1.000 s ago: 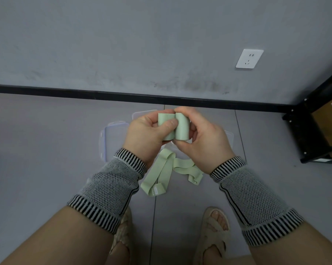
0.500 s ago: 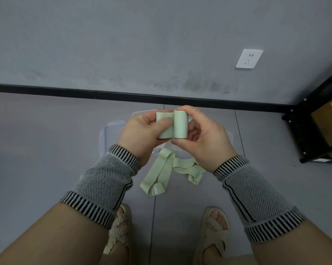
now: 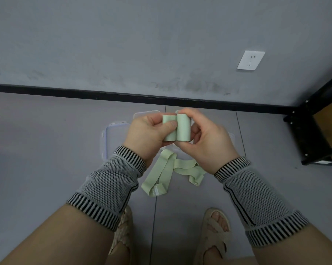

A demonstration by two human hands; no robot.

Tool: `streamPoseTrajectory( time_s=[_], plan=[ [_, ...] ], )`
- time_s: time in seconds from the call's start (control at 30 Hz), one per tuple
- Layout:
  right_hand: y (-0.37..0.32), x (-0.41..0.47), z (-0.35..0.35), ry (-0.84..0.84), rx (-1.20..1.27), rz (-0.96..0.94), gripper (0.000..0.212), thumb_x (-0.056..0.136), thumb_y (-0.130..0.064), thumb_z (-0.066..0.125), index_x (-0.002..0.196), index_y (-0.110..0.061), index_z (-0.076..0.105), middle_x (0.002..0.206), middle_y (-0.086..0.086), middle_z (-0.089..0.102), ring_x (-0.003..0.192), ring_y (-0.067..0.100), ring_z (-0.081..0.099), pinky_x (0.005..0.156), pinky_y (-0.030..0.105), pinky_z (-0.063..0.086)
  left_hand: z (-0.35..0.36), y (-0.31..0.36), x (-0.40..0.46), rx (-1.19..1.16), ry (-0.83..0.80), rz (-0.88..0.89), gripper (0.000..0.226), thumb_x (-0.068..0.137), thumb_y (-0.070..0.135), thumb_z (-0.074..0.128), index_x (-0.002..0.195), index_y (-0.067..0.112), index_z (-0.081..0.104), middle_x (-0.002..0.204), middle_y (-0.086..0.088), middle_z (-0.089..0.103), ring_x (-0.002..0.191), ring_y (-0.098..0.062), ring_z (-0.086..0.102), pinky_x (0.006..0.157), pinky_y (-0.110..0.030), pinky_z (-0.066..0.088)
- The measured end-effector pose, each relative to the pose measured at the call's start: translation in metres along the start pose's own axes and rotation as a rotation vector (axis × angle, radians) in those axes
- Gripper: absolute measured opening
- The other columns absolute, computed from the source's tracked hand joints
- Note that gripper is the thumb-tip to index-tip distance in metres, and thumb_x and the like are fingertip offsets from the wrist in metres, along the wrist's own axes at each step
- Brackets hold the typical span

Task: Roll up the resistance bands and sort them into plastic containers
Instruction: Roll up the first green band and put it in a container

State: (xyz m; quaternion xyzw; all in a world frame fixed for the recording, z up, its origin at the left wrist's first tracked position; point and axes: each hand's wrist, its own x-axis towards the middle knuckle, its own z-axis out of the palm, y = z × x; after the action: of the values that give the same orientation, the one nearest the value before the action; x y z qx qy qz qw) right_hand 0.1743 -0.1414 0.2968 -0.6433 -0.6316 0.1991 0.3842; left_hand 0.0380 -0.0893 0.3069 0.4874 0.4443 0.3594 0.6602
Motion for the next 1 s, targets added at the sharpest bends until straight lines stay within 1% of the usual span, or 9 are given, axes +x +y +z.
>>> streamPoseTrajectory(
  time_s=[0.1,0.27,0.4,0.57,0.63,0.7,0.8,0.93,1.0],
  plan=[
    [0.001,0.002,0.001,-0.002,-0.033,-0.008,0.054,0.074,-0.021,0.075,0.123,-0.033,0.055,0.063,-0.012,0.048,0.064,0.002,0.051,0.059,0.011,0.041,-0.001,0.000,0.000,0.012,-0.011,-0.004,0.020,0.086,0.003,0.061,0.106,0.002,0.066,0.096,-0.020,0.071,0.093,-0.032,0.068,0.084,-0.041,0.056],
    [0.001,-0.001,0.001,-0.081,0.084,0.046,0.080,0.070,-0.025,0.081,0.137,-0.040,0.041,0.070,-0.014,0.049,0.065,-0.002,0.049,0.063,0.011,0.043,-0.002,0.001,0.000,0.013,-0.035,-0.023,0.021,0.086,0.001,0.060,0.107,0.001,0.064,0.096,-0.020,0.071,0.090,-0.031,0.069,0.082,-0.041,0.057],
    [0.001,0.001,-0.002,-0.083,0.125,0.062,0.062,0.069,-0.023,0.083,0.121,-0.037,0.053,0.068,-0.007,0.051,0.061,0.002,0.051,0.063,0.019,0.047,-0.007,0.001,0.002,0.008,-0.064,-0.059,0.021,0.090,0.001,0.054,0.108,0.000,0.064,0.100,-0.021,0.069,0.091,-0.029,0.069,0.080,-0.036,0.058],
    [0.000,0.001,-0.010,-0.166,0.526,0.144,0.057,0.071,-0.008,0.080,0.119,-0.028,0.055,0.075,0.015,0.060,0.072,0.021,0.058,0.077,0.041,0.054,-0.022,0.008,0.005,-0.127,-0.071,-0.134,0.018,0.093,0.002,0.048,0.100,0.004,0.064,0.086,-0.008,0.072,0.072,-0.015,0.070,0.061,-0.023,0.058],
    [0.001,0.002,-0.012,-0.177,0.574,0.147,0.057,0.071,-0.006,0.079,0.118,-0.027,0.056,0.076,0.017,0.061,0.074,0.023,0.059,0.078,0.043,0.055,-0.022,0.011,0.004,-0.136,-0.076,-0.137,0.018,0.092,0.002,0.049,0.101,0.004,0.064,0.086,-0.008,0.072,0.070,-0.014,0.070,0.058,-0.022,0.057],
    [0.002,0.002,-0.010,-0.155,0.446,0.132,0.057,0.070,-0.010,0.082,0.116,-0.033,0.056,0.070,0.005,0.058,0.068,0.014,0.057,0.072,0.036,0.054,-0.018,0.010,0.003,-0.083,-0.062,-0.117,0.018,0.092,0.001,0.050,0.103,0.003,0.064,0.089,-0.012,0.070,0.074,-0.017,0.069,0.061,-0.024,0.058],
    [0.003,0.002,-0.001,-0.100,0.163,0.087,0.057,0.069,-0.020,0.081,0.115,-0.040,0.056,0.065,-0.010,0.049,0.058,0.001,0.049,0.063,0.023,0.049,-0.010,0.004,0.000,0.016,-0.030,-0.070,0.018,0.091,-0.001,0.051,0.103,0.001,0.065,0.096,-0.022,0.068,0.085,-0.027,0.067,0.077,-0.036,0.058],
    [-0.002,0.001,0.003,-0.027,-0.008,0.021,0.054,0.073,-0.021,0.077,0.122,-0.033,0.057,0.058,-0.019,0.043,0.061,-0.006,0.049,0.061,0.008,0.038,-0.003,0.001,-0.001,0.053,-0.033,-0.047,0.017,0.089,0.002,0.057,0.103,0.002,0.066,0.098,-0.022,0.069,0.092,-0.031,0.067,0.083,-0.039,0.057],
    [-0.004,0.001,0.005,-0.024,-0.054,-0.009,0.056,0.075,-0.022,0.075,0.126,-0.033,0.055,0.059,-0.023,0.040,0.063,-0.010,0.047,0.062,0.009,0.035,-0.001,0.000,-0.001,0.073,-0.037,-0.039,0.016,0.087,0.001,0.060,0.101,0.004,0.067,0.094,-0.019,0.071,0.091,-0.029,0.069,0.082,-0.039,0.057]
  ],
)
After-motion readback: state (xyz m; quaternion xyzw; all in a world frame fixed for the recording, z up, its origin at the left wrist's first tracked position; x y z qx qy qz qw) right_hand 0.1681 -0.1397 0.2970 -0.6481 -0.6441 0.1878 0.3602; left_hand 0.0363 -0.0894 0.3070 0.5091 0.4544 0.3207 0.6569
